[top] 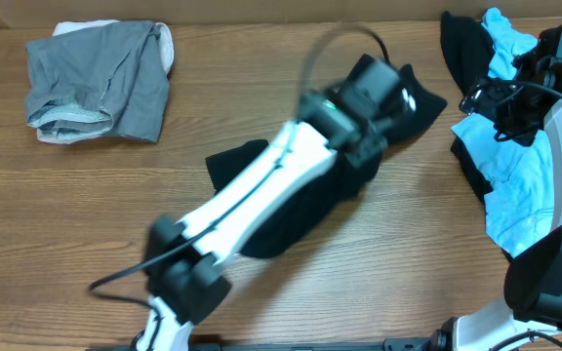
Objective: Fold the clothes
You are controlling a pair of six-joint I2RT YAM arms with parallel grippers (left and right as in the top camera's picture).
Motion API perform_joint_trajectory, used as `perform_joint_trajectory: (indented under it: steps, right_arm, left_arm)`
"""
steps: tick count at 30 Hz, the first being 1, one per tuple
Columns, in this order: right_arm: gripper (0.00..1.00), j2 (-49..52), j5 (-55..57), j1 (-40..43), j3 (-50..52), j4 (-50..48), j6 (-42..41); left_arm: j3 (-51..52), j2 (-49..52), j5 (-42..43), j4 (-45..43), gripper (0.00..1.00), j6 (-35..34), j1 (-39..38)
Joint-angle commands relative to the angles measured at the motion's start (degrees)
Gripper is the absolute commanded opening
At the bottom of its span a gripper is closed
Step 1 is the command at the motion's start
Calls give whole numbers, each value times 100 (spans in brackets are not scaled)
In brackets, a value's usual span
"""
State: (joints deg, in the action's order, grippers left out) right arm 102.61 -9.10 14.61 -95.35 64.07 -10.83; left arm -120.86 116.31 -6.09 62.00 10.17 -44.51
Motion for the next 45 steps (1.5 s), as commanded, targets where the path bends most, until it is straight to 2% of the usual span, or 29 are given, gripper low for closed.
perform_joint_trajectory:
  steps: [1, 2, 4, 7, 9, 11, 13, 15, 16, 19, 24, 31, 37, 45]
  right_arm:
    - [88, -35, -372, -44, -136, -160, 22]
    - [87, -28, -389, -72, -136, -223, 22]
    - [86, -4, -385, -146, -136, -367, 22]
    - [86, 66, -387, -262, -136, -518, 20]
    - [86, 105, -389, -321, -136, -555, 17]
    - [86, 140, -391, -376, -136, -560, 17]
    - [86, 170, -468, -409, -136, -560, 17]
    - [86, 210, -520, -435, -136, -573, 17]
    - [86, 269, -518, -444, -136, -603, 17]
    - [87, 400, -592, -444, -136, -782, 15]
    - [87, 721, -1012, -463, -136, -1517, -13]
    - [86, 1644, -754, -669, -136, -2350, -138]
    - [80, 2124, -699, -802, -136, -2603, -144]
    - [80, 2520, -640, -872, -136, -2719, -289]
  left_arm:
    - [-507, -492, -136, 341, 8, -144, 146]
    - [-544, -553, -138, 437, 11, -144, 179]
    - [-546, -632, -140, 590, 22, -144, 225]
    - [-540, -638, -136, 837, 29, -144, 251]
    - [-505, -634, -133, 949, 26, -146, 249]
    - [-492, -623, -133, 1071, 8, -166, 249]
    - [-492, -603, -136, 1128, 4, -304, 254]
    - [-490, -566, -133, 1128, 16, -435, 264]
    - [-490, -511, -20, 1115, 24, -494, 284]
    - [-487, -297, 496, 1113, 40, -492, 350]
    - [-487, 232, 564, 1217, 54, -507, 483]
    - [-487, 896, 555, 1167, 58, -557, 741]
    - [-487, 1043, 573, 1147, 60, -592, 894]
    - [-487, 1322, 911, 1150, 60, -592, 909]
